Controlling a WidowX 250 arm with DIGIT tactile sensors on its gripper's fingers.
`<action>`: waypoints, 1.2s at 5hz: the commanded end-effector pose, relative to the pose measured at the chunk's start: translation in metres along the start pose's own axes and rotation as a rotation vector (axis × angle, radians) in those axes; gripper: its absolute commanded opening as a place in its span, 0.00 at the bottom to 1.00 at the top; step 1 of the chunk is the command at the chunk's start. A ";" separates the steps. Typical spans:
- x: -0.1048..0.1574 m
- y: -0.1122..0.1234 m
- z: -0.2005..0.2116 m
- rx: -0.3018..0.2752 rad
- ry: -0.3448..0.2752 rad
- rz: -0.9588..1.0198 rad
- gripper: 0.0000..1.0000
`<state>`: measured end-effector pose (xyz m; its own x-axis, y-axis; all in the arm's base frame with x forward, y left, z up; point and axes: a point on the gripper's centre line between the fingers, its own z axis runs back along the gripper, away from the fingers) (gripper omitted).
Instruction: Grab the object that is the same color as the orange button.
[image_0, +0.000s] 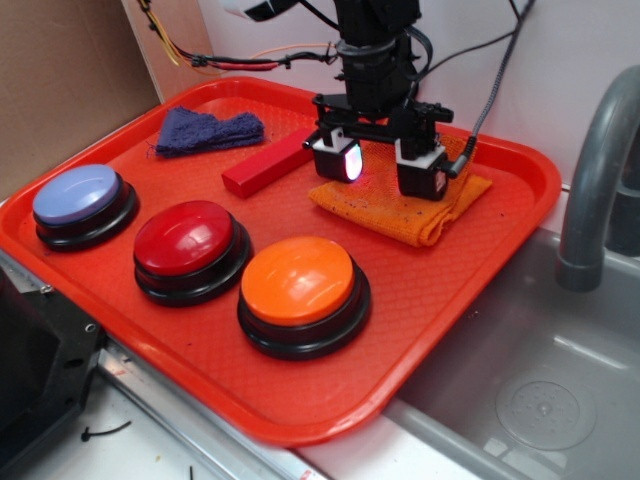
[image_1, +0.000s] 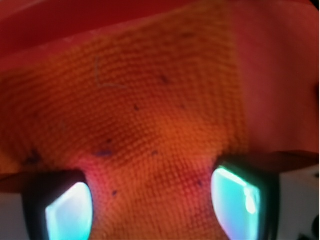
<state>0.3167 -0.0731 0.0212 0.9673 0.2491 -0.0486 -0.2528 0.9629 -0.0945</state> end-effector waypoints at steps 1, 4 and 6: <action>0.004 -0.004 0.002 0.002 -0.025 -0.008 0.00; -0.005 -0.002 0.013 0.046 -0.070 -0.030 0.00; -0.012 0.009 0.062 0.067 -0.112 -0.051 0.00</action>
<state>0.2963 -0.0631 0.0631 0.9796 0.2012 -0.0007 -0.2012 0.9795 -0.0054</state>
